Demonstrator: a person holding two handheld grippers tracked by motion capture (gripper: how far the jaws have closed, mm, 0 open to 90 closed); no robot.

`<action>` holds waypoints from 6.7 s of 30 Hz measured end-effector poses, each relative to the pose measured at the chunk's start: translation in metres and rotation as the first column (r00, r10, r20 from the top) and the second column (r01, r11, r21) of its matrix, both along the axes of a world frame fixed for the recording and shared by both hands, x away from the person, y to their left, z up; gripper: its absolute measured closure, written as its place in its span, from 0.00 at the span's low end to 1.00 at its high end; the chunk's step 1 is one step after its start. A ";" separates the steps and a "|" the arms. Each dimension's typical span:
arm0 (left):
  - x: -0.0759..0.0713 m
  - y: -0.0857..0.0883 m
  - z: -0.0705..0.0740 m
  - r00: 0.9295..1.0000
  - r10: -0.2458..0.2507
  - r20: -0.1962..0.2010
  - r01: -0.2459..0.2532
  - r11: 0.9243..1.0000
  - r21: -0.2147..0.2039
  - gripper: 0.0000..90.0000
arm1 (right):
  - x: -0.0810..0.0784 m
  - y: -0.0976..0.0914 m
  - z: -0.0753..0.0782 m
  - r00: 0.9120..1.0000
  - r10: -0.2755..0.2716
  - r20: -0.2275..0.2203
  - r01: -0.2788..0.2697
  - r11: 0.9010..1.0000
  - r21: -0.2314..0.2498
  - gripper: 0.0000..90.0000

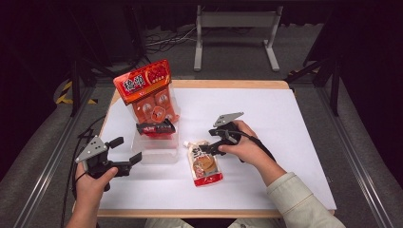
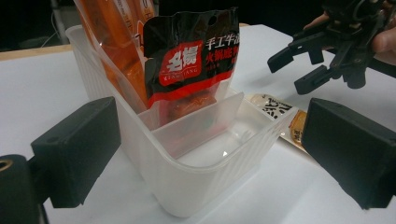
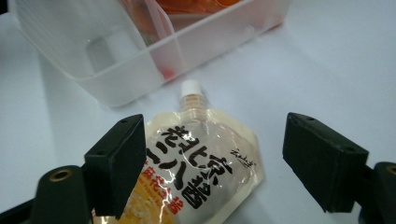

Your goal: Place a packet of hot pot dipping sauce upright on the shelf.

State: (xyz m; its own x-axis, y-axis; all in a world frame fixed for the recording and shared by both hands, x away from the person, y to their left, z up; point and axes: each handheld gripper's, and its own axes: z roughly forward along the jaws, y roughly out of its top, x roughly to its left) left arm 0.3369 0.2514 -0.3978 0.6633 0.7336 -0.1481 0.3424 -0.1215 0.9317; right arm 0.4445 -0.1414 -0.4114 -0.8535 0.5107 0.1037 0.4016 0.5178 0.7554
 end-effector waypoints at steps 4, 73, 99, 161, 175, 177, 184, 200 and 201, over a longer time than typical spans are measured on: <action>0.001 -0.001 -0.001 1.000 -0.002 -0.002 0.002 1.000 0.001 0.06 | 0.005 0.001 -0.007 1.000 -0.007 -0.010 0.006 1.000 -0.028 0.24; 0.001 -0.003 -0.002 1.000 -0.008 -0.013 0.008 1.000 -0.005 0.06 | -0.007 0.022 -0.026 0.999 0.029 0.030 -0.023 0.987 -0.162 0.97; 0.000 -0.007 -0.001 1.000 -0.022 0.009 0.022 0.999 -0.048 0.06 | -0.034 -0.001 0.030 0.992 0.095 0.082 -0.100 0.993 0.059 0.99; -0.011 -0.056 0.014 0.937 -0.338 0.087 0.342 0.939 -0.031 0.10 | -0.065 0.014 0.104 0.918 0.308 0.250 -0.382 0.853 0.356 0.99; -0.009 -0.080 0.018 0.913 -0.396 0.103 0.404 0.911 -0.079 0.24 | -0.074 0.035 0.097 0.902 0.353 0.250 -0.423 0.836 0.349 0.99; -0.008 -0.081 0.018 0.908 -0.404 0.110 0.413 0.907 -0.077 0.29 | -0.074 0.037 0.096 0.900 0.356 0.252 -0.427 0.837 0.343 0.99; -0.011 -0.079 0.024 0.890 -0.425 0.166 0.439 0.897 -0.054 0.80 | -0.076 0.040 0.093 0.898 0.362 0.250 -0.430 0.839 0.333 0.99; -0.001 -0.071 0.044 0.861 -0.476 0.182 0.478 0.878 0.036 0.97 | -0.077 0.018 0.099 0.925 0.301 0.232 -0.369 0.857 0.360 0.80; 0.000 -0.070 0.045 0.864 -0.469 0.183 0.471 0.882 0.038 0.98 | -0.076 0.012 0.099 0.930 0.288 0.228 -0.355 0.863 0.360 0.80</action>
